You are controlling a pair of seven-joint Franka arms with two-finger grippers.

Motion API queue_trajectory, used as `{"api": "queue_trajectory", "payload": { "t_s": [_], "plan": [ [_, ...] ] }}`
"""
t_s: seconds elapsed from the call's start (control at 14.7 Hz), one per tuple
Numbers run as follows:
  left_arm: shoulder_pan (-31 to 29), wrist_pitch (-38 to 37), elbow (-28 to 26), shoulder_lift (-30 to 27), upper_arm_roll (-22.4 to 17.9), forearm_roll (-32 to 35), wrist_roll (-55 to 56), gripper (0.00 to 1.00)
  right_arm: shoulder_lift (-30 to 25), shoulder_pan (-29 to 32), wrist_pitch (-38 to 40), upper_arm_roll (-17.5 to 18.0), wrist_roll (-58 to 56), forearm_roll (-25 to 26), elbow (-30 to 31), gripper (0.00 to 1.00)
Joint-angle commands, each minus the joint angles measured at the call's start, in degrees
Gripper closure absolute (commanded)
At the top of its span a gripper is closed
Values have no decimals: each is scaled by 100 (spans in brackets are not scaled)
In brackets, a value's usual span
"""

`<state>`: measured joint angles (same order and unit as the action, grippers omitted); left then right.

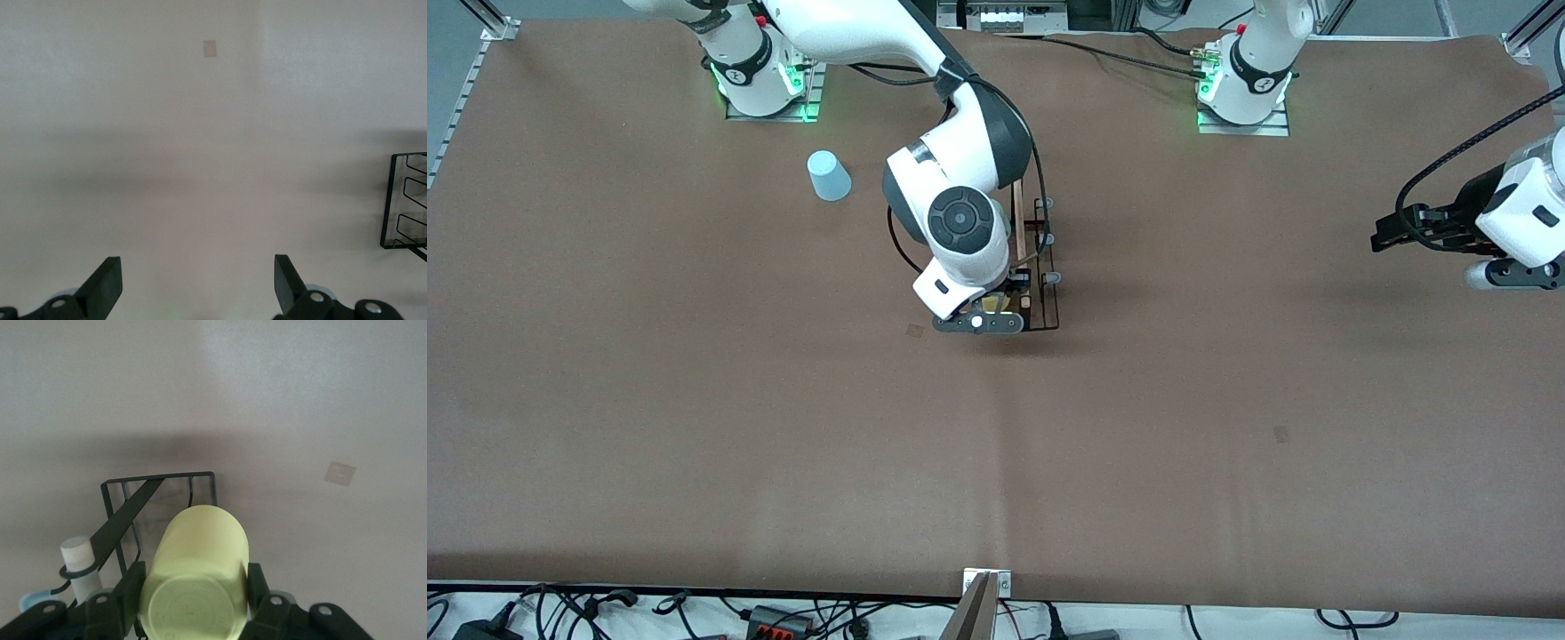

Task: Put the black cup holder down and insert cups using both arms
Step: 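Hang the yellow cup on a rack peg with the right gripper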

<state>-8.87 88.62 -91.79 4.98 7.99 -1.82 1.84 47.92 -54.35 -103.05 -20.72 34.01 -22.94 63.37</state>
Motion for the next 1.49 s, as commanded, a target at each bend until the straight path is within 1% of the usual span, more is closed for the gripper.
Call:
{"api": "queue_trajectory", "payload": {
  "t_s": [0.0,0.07,0.14,0.2,0.27,0.54,0.68,0.95,1.29,1.43],
  "plan": [
    [-10,-38,56,-14,18,103,-17,0,51,-31,-75,-11,62,-52,-18,70],
    [-10,-38,65,-14,18,103,-17,0,60,-31,-84,-11,62,-44,-9,69],
    [-18,-30,56,-14,18,103,-17,0,60,-31,-110,-11,88,-52,-17,49],
    [-18,-38,56,-14,18,103,-17,0,60,-31,-110,-11,114,-44,-18,12],
    [-18,-30,56,-14,18,103,-17,0,25,-31,-102,-28,115,-44,-26,0],
    [-18,-38,56,-14,18,103,-17,0,-89,-40,-49,-124,106,-44,-61,0],
    [-18,-38,56,-14,18,103,-17,0,-177,-49,39,-273,88,-35,-53,0],
    [-18,-38,56,-6,18,103,-17,0,-589,-49,302,-511,88,-26,-61,0],
    [-18,-29,65,-6,18,103,-17,0,-1003,39,812,-1003,-52,0,-61,0],
    [-18,-29,65,-6,18,103,-26,0,-1126,21,961,-1205,-428,166,-61,0]
  ]
}}
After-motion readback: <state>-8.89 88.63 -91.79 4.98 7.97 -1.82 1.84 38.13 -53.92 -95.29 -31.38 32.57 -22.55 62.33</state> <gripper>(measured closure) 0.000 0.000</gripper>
